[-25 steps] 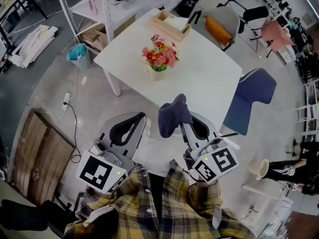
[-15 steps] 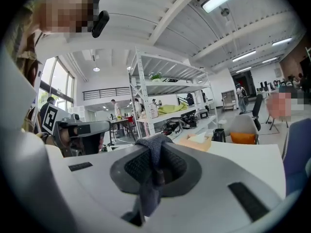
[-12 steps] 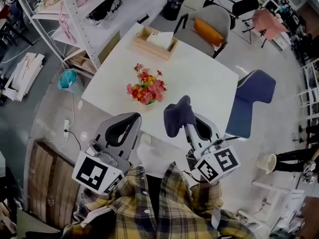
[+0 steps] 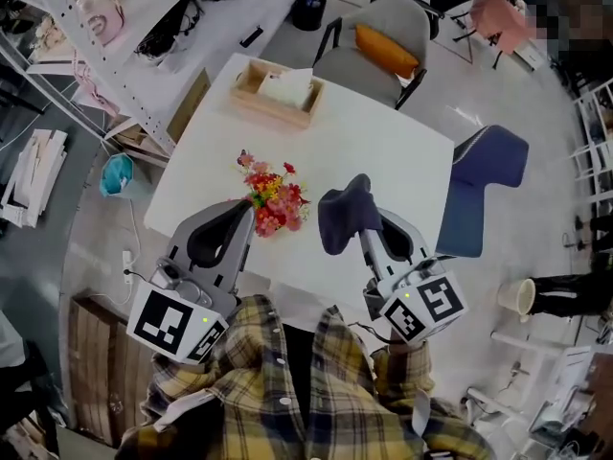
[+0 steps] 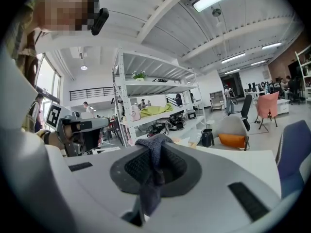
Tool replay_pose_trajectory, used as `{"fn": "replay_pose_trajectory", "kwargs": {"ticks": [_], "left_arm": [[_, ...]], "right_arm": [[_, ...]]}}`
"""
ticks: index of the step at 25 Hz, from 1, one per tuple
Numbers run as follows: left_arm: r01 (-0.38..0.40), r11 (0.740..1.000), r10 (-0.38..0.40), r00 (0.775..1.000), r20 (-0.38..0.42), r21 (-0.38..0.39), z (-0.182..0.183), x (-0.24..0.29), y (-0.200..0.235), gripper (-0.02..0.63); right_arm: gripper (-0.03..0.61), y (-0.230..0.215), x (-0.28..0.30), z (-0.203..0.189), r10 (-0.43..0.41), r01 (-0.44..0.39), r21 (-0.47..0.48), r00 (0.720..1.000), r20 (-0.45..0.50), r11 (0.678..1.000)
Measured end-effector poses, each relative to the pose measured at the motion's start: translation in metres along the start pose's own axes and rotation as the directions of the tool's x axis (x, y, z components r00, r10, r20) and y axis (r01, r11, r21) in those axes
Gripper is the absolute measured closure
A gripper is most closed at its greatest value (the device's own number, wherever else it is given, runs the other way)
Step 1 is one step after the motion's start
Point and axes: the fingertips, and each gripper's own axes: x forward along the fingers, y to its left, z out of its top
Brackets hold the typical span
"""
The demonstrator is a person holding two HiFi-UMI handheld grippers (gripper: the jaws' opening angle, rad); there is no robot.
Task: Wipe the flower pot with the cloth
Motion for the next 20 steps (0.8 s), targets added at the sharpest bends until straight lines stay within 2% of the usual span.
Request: {"fn": "replay_pose_trajectory", "kwargs": {"ticks": [11,20], "left_arm": [[-0.024,0.999,0.022,0.998,-0.067,-0.036,-0.025,0.012,0.062,0.609],[-0.088,0.992,0.076,0.989,-0.129,-0.090,-0.087,-0.002,0.090,0.609]], "right_arm": [[0.566,-0.022,0.019,-0.023,-0.106,0.111,0.059,0.992,-0.070,0.992],[0.566,-0.029,0.051,-0.081,-0.073,0.094,0.098,0.976,-0.204,0.991]]}}
